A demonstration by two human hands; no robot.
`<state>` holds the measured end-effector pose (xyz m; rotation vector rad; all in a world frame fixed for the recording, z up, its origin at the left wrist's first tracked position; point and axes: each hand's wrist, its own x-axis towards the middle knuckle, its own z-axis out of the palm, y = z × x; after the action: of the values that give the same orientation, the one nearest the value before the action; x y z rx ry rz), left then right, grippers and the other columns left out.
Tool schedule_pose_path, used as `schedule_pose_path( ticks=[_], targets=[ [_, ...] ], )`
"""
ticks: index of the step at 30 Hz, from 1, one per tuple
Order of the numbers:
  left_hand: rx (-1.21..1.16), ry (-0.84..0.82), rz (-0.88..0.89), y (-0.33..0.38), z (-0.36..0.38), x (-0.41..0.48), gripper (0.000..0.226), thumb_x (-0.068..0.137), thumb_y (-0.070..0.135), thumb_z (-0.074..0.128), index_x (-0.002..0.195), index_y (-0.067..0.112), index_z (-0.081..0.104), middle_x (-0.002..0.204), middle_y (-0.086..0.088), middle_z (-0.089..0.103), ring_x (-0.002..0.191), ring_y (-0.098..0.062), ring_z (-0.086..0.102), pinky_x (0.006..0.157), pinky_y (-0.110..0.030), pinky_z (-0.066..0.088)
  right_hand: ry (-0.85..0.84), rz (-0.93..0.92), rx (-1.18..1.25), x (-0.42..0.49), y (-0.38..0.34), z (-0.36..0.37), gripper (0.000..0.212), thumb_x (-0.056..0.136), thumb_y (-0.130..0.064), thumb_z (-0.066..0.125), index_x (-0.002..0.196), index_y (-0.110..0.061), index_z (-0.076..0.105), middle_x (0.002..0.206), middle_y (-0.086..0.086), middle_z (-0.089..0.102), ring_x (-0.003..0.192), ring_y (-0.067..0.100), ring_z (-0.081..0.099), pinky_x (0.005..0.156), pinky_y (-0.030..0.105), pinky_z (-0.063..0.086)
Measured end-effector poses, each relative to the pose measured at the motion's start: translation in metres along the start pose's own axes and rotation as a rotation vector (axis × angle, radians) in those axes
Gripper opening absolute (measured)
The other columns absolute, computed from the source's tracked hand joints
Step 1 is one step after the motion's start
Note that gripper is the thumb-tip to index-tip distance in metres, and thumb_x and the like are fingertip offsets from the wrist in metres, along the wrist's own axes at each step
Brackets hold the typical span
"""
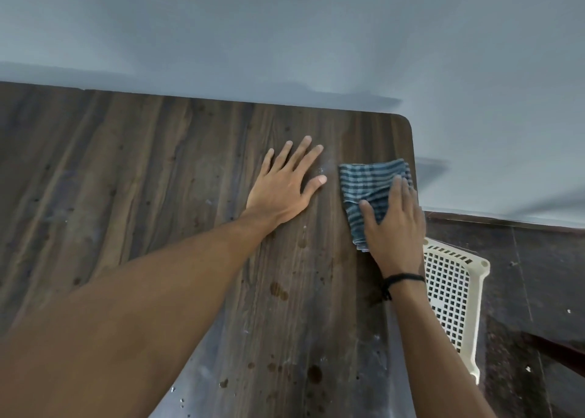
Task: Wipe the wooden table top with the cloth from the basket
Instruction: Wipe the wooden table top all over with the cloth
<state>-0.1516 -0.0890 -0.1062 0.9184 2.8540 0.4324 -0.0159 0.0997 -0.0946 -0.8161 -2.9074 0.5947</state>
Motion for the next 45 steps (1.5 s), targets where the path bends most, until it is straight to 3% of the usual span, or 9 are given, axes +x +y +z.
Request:
schedule_pose_path(
  ticks=[6, 14, 24, 27, 30, 33, 36, 40, 45],
  targets=[
    [0.152, -0.056, 0.243, 0.001, 0.0, -0.003, 0.056, 0.103, 0.065, 0.009, 0.156, 0.052, -0.007, 0.168, 0.01, -0.015, 0.156, -0.025, 0.0, 0.114, -0.076, 0.008, 0.054, -0.152, -0.21, -0.026, 0.002, 0.01, 0.058, 0.107, -0.048, 0.026, 0.16, -0.026, 0.02, 0.168, 0.005, 0.015, 0.155, 0.026, 0.01, 0.124, 0.054, 0.007],
    [0.189, -0.07, 0.244, 0.0, 0.001, -0.001, 0.053, 0.103, 0.06, 0.002, 0.155, 0.053, 0.007, 0.169, 0.013, -0.005, 0.156, -0.019, -0.001, 0.113, -0.076, 0.008, -0.104, -0.332, -0.271, -0.017, -0.001, 0.013, 0.068, 0.104, -0.055, 0.012, 0.162, -0.021, 0.002, 0.169, -0.003, 0.005, 0.155, 0.013, -0.002, 0.126, 0.041, -0.001],
    [0.176, -0.023, 0.206, 0.002, 0.004, -0.004, 0.049, 0.107, 0.05, 0.014, 0.155, 0.046, 0.026, 0.166, 0.011, 0.02, 0.155, -0.018, 0.011, 0.114, -0.074, 0.013, -0.053, 0.134, -0.259, -0.077, -0.042, -0.004, 0.07, 0.101, -0.054, 0.039, 0.153, -0.008, 0.038, 0.162, 0.01, 0.032, 0.148, 0.022, 0.034, 0.117, 0.043, 0.026],
    [0.161, -0.035, 0.213, 0.001, 0.003, -0.004, 0.05, 0.107, 0.052, 0.014, 0.156, 0.046, 0.023, 0.167, 0.011, 0.019, 0.156, -0.018, 0.01, 0.115, -0.074, 0.009, 0.132, 0.006, -0.19, -0.046, -0.046, -0.011, 0.044, 0.1, -0.039, 0.052, 0.132, -0.01, 0.062, 0.148, 0.011, 0.053, 0.134, 0.027, 0.051, 0.112, 0.046, 0.035],
    [0.129, -0.035, 0.19, 0.001, 0.003, -0.003, 0.053, 0.106, 0.051, 0.011, 0.159, 0.042, 0.016, 0.168, 0.011, 0.013, 0.156, -0.014, 0.008, 0.118, -0.07, 0.007, -0.033, -0.274, -0.145, -0.011, -0.047, 0.009, 0.052, 0.107, -0.04, 0.039, 0.154, -0.018, 0.038, 0.165, 0.007, 0.027, 0.153, 0.025, 0.022, 0.123, 0.049, 0.02],
    [0.049, -0.02, 0.089, 0.0, 0.004, 0.0, 0.056, 0.108, 0.049, 0.011, 0.161, 0.034, 0.007, 0.169, 0.011, 0.006, 0.155, -0.012, 0.004, 0.123, -0.06, 0.006, -0.099, -0.155, -0.183, 0.024, -0.029, 0.022, 0.06, 0.107, -0.052, 0.014, 0.162, -0.028, 0.009, 0.169, -0.002, 0.0, 0.156, 0.019, -0.002, 0.125, 0.05, 0.0],
    [0.038, -0.013, 0.023, -0.002, 0.007, 0.001, 0.058, 0.108, 0.05, 0.012, 0.162, 0.028, 0.007, 0.169, 0.009, 0.003, 0.156, -0.014, 0.0, 0.125, -0.051, 0.004, -0.028, 0.01, -0.203, 0.038, -0.029, 0.021, 0.061, 0.106, -0.052, 0.013, 0.162, -0.028, 0.008, 0.17, 0.004, 0.0, 0.156, 0.024, -0.002, 0.125, 0.053, -0.001],
    [0.053, -0.004, -0.029, -0.001, 0.008, 0.003, 0.06, 0.107, 0.052, 0.012, 0.162, 0.028, 0.011, 0.169, 0.007, 0.003, 0.156, -0.017, -0.002, 0.126, -0.05, 0.0, -0.117, -0.21, -0.24, 0.036, -0.011, 0.01, 0.057, 0.105, -0.057, 0.014, 0.16, -0.042, 0.007, 0.169, -0.004, -0.003, 0.156, 0.021, -0.003, 0.123, 0.05, -0.007],
    [0.067, -0.002, -0.035, 0.0, 0.009, 0.002, 0.06, 0.107, 0.052, 0.013, 0.161, 0.028, 0.013, 0.169, 0.005, 0.006, 0.156, -0.019, -0.001, 0.126, -0.051, 0.0, -0.073, 0.086, -0.15, 0.096, -0.026, 0.01, 0.06, 0.105, -0.053, 0.013, 0.161, -0.034, 0.006, 0.169, 0.008, -0.003, 0.155, 0.029, -0.005, 0.124, 0.054, -0.004]
  ],
)
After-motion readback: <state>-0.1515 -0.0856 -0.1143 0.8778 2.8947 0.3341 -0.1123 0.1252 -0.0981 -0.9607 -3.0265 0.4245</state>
